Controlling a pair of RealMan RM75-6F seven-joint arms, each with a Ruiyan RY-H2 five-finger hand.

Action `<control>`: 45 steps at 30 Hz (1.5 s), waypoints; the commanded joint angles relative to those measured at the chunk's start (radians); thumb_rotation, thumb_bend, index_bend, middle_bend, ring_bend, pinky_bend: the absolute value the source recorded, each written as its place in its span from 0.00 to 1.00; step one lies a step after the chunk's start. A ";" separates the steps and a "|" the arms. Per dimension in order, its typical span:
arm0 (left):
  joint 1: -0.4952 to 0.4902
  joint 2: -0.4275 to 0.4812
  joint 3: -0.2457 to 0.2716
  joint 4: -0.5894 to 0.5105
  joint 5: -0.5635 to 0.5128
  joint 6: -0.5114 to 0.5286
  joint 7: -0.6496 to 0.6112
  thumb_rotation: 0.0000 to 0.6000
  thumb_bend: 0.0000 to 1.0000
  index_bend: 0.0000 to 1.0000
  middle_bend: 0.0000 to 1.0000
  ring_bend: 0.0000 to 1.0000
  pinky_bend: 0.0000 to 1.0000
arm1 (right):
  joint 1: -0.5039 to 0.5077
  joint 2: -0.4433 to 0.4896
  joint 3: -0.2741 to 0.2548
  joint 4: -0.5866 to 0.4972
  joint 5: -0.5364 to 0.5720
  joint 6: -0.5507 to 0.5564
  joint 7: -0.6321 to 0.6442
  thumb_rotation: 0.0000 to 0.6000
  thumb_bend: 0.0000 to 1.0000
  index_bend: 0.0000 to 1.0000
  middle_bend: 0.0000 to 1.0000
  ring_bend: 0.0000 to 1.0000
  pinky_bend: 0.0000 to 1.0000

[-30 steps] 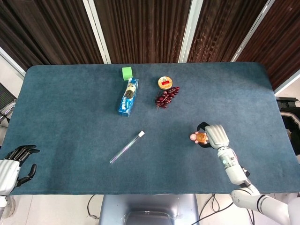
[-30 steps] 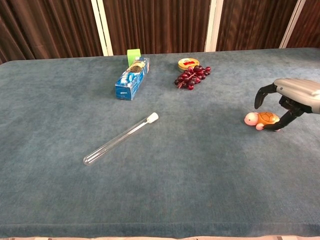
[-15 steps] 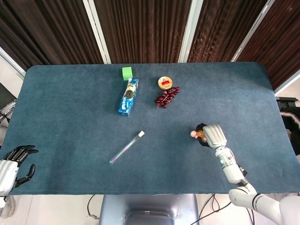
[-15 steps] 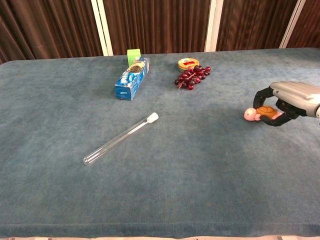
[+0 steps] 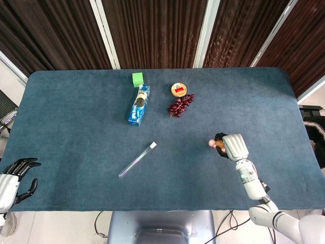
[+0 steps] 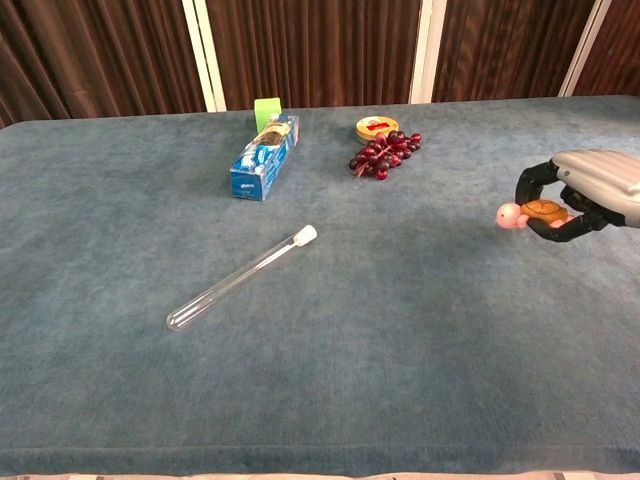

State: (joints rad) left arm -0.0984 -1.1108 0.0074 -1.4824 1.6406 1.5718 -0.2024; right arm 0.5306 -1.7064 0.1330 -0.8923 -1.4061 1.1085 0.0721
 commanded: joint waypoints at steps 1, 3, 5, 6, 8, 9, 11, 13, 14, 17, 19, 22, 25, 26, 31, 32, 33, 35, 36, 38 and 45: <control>0.000 -0.001 -0.001 0.000 -0.001 -0.001 0.003 1.00 0.49 0.31 0.23 0.20 0.36 | -0.003 0.001 -0.003 -0.003 -0.001 0.000 0.005 1.00 1.00 0.88 0.70 1.00 1.00; -0.001 -0.001 -0.001 -0.001 -0.001 -0.002 0.002 1.00 0.49 0.31 0.23 0.20 0.36 | -0.005 0.009 -0.007 -0.012 -0.003 -0.004 0.013 1.00 1.00 0.88 0.70 1.00 1.00; 0.000 0.000 0.000 -0.001 -0.001 -0.002 0.003 1.00 0.49 0.31 0.23 0.20 0.36 | -0.007 0.026 -0.014 -0.032 -0.008 -0.012 0.028 1.00 1.00 0.86 0.70 1.00 1.00; 0.000 0.000 -0.001 -0.001 -0.001 -0.001 0.003 1.00 0.49 0.31 0.23 0.20 0.36 | -0.008 0.036 -0.019 -0.043 -0.011 -0.019 0.035 1.00 1.00 0.81 0.68 1.00 1.00; 0.001 0.000 0.000 -0.001 0.000 0.000 0.002 1.00 0.49 0.31 0.23 0.20 0.36 | -0.009 0.061 -0.026 -0.074 -0.012 -0.033 0.047 1.00 0.87 0.58 0.54 1.00 1.00; 0.001 0.001 0.000 -0.001 0.000 0.000 0.001 1.00 0.49 0.31 0.23 0.20 0.36 | -0.010 0.070 -0.027 -0.086 -0.012 -0.036 0.049 1.00 0.77 0.51 0.49 1.00 1.00; 0.001 0.001 0.000 -0.002 -0.001 0.000 0.002 1.00 0.49 0.31 0.23 0.20 0.36 | -0.013 0.089 -0.029 -0.112 -0.008 -0.043 0.038 1.00 0.44 0.33 0.37 1.00 0.99; 0.001 0.001 0.001 -0.003 0.000 0.000 0.002 1.00 0.49 0.31 0.23 0.20 0.36 | -0.017 0.107 -0.030 -0.141 -0.006 -0.040 0.021 1.00 0.25 0.21 0.30 1.00 0.98; 0.002 0.001 0.001 -0.002 0.001 0.000 0.003 1.00 0.49 0.31 0.23 0.20 0.36 | -0.019 0.114 -0.029 -0.153 -0.003 -0.041 0.013 1.00 0.18 0.16 0.26 1.00 0.97; 0.002 0.001 0.002 -0.002 0.001 -0.001 0.003 1.00 0.49 0.31 0.23 0.20 0.36 | -0.022 0.132 -0.025 -0.185 0.007 -0.040 -0.007 1.00 0.07 0.06 0.22 0.99 0.96; 0.002 0.001 0.002 -0.002 0.002 -0.001 0.004 1.00 0.49 0.31 0.23 0.20 0.36 | -0.023 0.139 -0.023 -0.197 0.013 -0.045 -0.016 1.00 0.06 0.04 0.21 0.99 0.96; 0.003 0.003 0.002 -0.005 0.002 0.001 0.005 1.00 0.49 0.31 0.23 0.20 0.36 | -0.024 0.145 -0.021 -0.205 0.021 -0.051 -0.026 1.00 0.05 0.03 0.21 0.99 0.95; 0.002 0.003 0.002 -0.006 -0.001 -0.003 0.006 1.00 0.49 0.31 0.23 0.20 0.36 | -0.023 0.149 -0.018 -0.213 0.032 -0.058 -0.036 1.00 0.06 0.10 0.21 0.99 0.95; 0.001 0.002 0.002 -0.005 -0.002 -0.005 0.006 1.00 0.49 0.31 0.23 0.20 0.36 | -0.023 0.148 -0.013 -0.216 0.041 -0.063 -0.040 1.00 0.05 0.16 0.21 0.99 0.96; 0.001 0.002 0.002 -0.004 -0.002 -0.008 0.006 1.00 0.49 0.31 0.23 0.20 0.36 | -0.007 0.092 0.029 -0.149 0.065 -0.044 -0.024 1.00 0.11 0.45 0.35 1.00 0.98; 0.001 0.002 0.002 -0.004 -0.003 -0.008 0.005 1.00 0.49 0.31 0.23 0.20 0.36 | -0.003 0.089 0.033 -0.143 0.071 -0.054 -0.016 1.00 0.14 0.48 0.37 1.00 0.99; 0.001 0.002 0.002 -0.003 -0.003 -0.008 0.004 1.00 0.49 0.31 0.23 0.20 0.36 | 0.002 0.087 0.038 -0.139 0.081 -0.072 -0.005 1.00 0.16 0.50 0.38 1.00 0.99; 0.000 0.003 0.002 -0.004 -0.004 -0.010 0.004 1.00 0.49 0.31 0.23 0.20 0.36 | 0.010 0.085 0.041 -0.133 0.092 -0.097 0.003 1.00 0.20 0.53 0.41 1.00 1.00; 0.000 0.003 0.002 -0.004 -0.004 -0.011 0.005 1.00 0.49 0.31 0.23 0.20 0.36 | 0.015 0.084 0.042 -0.128 0.096 -0.108 0.003 1.00 0.20 0.54 0.42 1.00 1.00; -0.001 0.003 0.002 -0.004 -0.004 -0.013 0.005 1.00 0.49 0.31 0.23 0.20 0.36 | 0.022 0.076 0.045 -0.115 0.104 -0.124 0.001 1.00 0.21 0.55 0.43 1.00 1.00; -0.001 0.004 0.003 -0.006 -0.003 -0.013 0.008 1.00 0.49 0.31 0.23 0.20 0.36 | 0.040 0.034 0.048 -0.053 0.110 -0.141 0.003 1.00 0.21 0.57 0.45 1.00 1.00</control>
State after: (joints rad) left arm -0.0990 -1.1069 0.0105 -1.4883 1.6372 1.5587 -0.1945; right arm 0.5662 -1.6646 0.1804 -0.9539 -1.2972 0.9709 0.0736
